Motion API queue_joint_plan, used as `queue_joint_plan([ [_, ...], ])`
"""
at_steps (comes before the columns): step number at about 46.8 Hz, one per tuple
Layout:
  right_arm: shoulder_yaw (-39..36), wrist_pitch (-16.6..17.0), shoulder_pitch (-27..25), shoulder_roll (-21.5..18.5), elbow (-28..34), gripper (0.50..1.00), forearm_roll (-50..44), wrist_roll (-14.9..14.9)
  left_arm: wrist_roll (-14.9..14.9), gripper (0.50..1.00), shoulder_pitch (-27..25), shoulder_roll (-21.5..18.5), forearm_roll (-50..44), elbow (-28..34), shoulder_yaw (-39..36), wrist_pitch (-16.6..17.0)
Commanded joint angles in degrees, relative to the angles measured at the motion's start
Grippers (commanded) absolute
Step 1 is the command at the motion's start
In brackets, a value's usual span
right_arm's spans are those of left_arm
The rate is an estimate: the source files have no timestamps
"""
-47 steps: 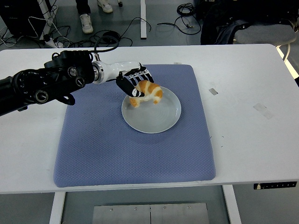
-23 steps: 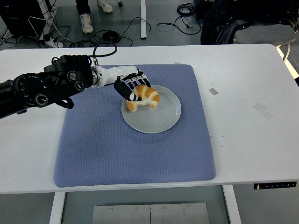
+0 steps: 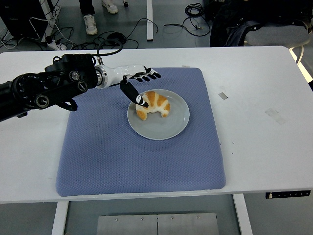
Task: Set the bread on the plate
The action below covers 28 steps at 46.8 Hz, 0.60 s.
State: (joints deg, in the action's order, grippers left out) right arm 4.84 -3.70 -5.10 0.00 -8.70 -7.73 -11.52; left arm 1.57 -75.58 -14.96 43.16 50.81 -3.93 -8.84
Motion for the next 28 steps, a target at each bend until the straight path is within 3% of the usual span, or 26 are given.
queue_joint_plan([
  [1,0.0,0.0,0.0,0.0,0.0,1.0,0.0,0.0,0.0,0.931,0.0,-0.3,-0.8,0.0,0.7,0.0],
  [23,0.0,0.0,0.0,0.0,0.0,1.0,0.0,0.0,0.9,0.934,0.8,-7.9,-9.3,-0.1,9.6,-1.7],
  [28,0.0,0.0,0.0,0.0,0.0,1.0,0.0,0.0,2.5,0.934,0.8,-9.7,-10.8,-0.4,9.9,-2.9],
])
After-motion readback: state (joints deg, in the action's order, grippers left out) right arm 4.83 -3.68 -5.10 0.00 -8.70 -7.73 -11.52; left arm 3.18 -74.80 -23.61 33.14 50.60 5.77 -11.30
